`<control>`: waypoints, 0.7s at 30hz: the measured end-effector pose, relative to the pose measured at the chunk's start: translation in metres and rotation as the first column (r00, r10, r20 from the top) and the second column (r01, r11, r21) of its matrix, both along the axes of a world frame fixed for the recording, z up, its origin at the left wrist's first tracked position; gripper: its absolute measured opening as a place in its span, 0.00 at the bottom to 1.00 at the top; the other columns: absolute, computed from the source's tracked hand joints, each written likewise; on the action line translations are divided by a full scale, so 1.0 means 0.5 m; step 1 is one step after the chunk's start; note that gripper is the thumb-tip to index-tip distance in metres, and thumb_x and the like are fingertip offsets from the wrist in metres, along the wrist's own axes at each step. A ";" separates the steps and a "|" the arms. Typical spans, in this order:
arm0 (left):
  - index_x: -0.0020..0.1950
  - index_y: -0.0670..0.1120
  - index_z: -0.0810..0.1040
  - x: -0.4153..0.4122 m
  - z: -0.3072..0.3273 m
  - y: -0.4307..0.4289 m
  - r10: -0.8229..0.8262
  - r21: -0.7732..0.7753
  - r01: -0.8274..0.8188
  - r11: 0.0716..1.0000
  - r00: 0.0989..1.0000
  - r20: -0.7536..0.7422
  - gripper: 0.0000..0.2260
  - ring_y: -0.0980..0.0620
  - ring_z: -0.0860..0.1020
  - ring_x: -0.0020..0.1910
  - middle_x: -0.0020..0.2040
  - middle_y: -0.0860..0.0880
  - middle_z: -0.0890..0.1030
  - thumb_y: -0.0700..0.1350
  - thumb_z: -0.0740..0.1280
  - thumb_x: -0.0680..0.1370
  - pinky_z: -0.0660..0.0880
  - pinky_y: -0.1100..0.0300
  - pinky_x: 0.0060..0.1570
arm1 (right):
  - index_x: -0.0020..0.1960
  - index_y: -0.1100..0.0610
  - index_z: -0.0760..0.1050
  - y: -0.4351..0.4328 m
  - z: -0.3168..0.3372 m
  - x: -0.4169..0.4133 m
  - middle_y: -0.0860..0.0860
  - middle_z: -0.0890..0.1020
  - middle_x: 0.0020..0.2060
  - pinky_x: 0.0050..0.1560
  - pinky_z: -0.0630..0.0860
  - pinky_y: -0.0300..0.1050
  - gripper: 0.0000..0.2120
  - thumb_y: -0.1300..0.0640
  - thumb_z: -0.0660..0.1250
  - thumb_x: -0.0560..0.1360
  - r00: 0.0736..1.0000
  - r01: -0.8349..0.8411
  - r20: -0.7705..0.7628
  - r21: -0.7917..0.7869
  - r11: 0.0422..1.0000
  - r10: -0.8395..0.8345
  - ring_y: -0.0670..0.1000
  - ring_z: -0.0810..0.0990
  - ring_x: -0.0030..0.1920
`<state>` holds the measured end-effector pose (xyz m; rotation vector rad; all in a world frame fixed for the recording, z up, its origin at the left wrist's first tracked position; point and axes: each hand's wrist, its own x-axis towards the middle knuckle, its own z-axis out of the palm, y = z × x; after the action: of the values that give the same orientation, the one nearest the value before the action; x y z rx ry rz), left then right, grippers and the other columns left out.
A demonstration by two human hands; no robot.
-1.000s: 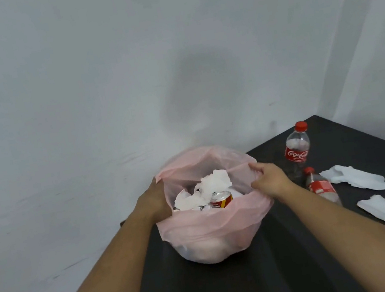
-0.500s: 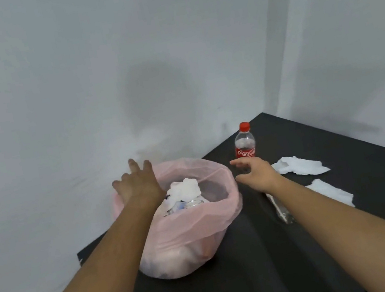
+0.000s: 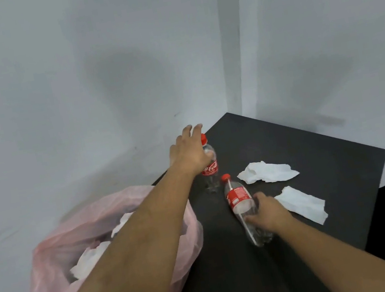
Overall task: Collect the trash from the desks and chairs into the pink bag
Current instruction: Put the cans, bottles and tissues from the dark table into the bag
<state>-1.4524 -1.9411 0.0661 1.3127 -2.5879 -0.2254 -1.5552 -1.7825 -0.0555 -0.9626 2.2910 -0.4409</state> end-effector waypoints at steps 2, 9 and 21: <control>0.76 0.53 0.56 -0.041 -0.008 -0.025 0.000 0.013 -0.001 1.000 0.999 0.054 0.33 0.42 0.65 0.72 0.77 0.48 0.57 0.54 0.68 0.75 0.68 0.46 0.66 | 0.69 0.53 0.61 0.003 -0.027 -0.008 0.55 0.74 0.63 0.60 0.76 0.51 0.35 0.46 0.73 0.69 0.997 0.026 0.069 0.044 0.999 -0.029 0.55 0.76 0.61; 0.68 0.49 0.71 -0.063 -0.047 -0.024 0.016 0.091 -0.020 0.996 0.999 0.045 0.23 0.43 0.74 0.62 0.68 0.46 0.70 0.42 0.71 0.75 0.74 0.50 0.61 | 0.70 0.55 0.60 0.001 -0.050 -0.019 0.54 0.73 0.65 0.59 0.77 0.49 0.32 0.51 0.71 0.71 0.965 0.127 0.225 0.051 0.991 -0.135 0.55 0.76 0.62; 0.66 0.42 0.73 0.279 0.220 -0.057 0.164 -0.012 -0.181 0.983 0.917 -0.364 0.15 0.44 0.73 0.63 0.64 0.42 0.76 0.43 0.61 0.81 0.66 0.57 0.63 | 0.62 0.53 0.66 -0.042 0.167 0.011 0.48 0.76 0.45 0.36 0.75 0.40 0.21 0.63 0.69 0.72 0.887 0.255 0.462 -0.513 0.820 0.014 0.46 0.77 0.42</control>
<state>-1.3127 -1.9697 0.1760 1.3307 -2.1466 -0.3395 -1.5496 -1.8036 0.0281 -0.8528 1.8182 -1.3142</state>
